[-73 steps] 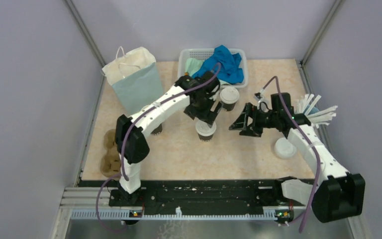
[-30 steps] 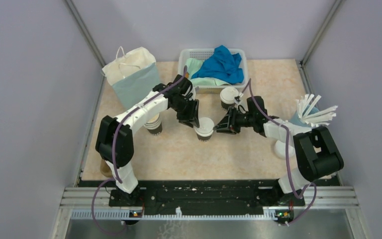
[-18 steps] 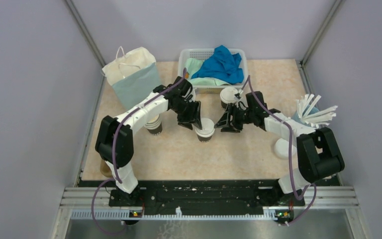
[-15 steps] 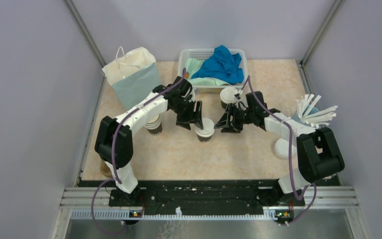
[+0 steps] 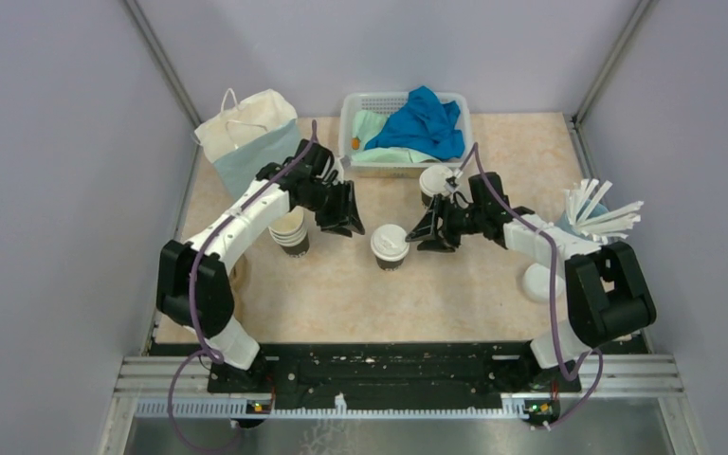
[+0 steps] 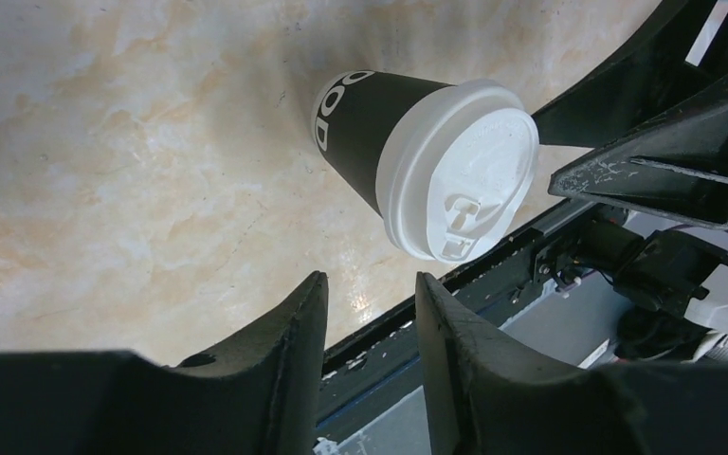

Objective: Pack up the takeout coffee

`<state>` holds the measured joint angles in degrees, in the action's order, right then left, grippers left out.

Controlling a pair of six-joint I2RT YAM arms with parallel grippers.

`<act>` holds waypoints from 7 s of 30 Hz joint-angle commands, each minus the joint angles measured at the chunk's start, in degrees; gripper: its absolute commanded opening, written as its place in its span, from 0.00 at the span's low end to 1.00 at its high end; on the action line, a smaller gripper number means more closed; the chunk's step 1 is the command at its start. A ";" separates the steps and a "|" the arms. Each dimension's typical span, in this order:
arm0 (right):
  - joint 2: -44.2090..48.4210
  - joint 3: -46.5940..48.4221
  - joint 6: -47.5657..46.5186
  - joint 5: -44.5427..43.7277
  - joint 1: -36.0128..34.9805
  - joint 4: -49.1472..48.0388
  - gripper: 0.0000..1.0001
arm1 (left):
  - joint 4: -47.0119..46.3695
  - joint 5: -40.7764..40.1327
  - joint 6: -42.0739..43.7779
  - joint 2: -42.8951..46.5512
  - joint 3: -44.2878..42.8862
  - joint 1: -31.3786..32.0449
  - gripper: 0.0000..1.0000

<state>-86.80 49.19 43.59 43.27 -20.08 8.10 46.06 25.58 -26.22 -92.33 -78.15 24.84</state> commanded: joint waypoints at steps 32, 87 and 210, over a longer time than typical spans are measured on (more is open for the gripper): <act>-4.22 -1.55 3.45 0.55 -0.19 -7.75 0.39 | -6.33 3.27 1.20 -8.83 2.94 1.36 0.41; -4.28 0.45 2.20 1.43 0.65 -5.62 0.42 | -2.90 0.79 1.92 -9.13 -2.36 3.30 0.46; 2.46 6.72 -13.41 -7.34 -3.96 15.31 0.93 | -0.53 4.22 4.15 -10.26 -16.26 2.23 0.84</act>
<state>-87.88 48.56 39.07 43.68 -23.11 11.84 41.21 33.12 -24.58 -106.00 -90.41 27.20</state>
